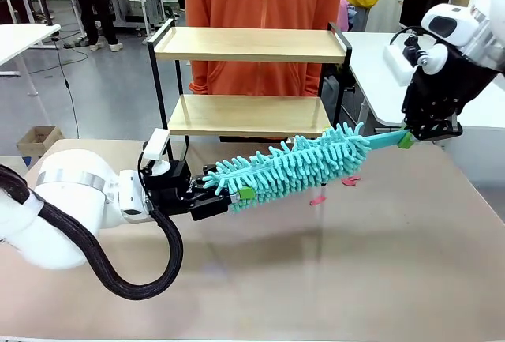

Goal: Clean the shelf.
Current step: Hand the Duster back to the human.

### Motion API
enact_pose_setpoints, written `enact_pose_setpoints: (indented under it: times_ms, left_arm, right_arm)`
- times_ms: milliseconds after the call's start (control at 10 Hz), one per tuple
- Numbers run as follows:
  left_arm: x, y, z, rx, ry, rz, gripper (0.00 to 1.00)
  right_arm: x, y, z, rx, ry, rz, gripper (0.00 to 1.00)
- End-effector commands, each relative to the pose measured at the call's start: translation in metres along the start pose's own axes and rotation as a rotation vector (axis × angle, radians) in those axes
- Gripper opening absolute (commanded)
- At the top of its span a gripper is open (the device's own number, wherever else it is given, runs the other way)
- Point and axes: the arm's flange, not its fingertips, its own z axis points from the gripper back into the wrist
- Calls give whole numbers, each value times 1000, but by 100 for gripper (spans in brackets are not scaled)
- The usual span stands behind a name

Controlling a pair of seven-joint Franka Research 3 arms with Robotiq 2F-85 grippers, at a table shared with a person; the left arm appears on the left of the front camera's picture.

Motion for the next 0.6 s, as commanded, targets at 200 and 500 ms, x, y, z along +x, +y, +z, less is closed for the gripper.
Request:
enact_pose_setpoints:
  times_ms: [200, 500]
  left_arm:
    - [-1, -3, 2, -43, 13, -50, 0]
    - [0, -4, 5, -47, 15, -51, 0]
  right_arm:
    - [0, -1, 2, -7, -35, 12, 13]
    - [0, -1, 2, -7, -35, 12, 13]
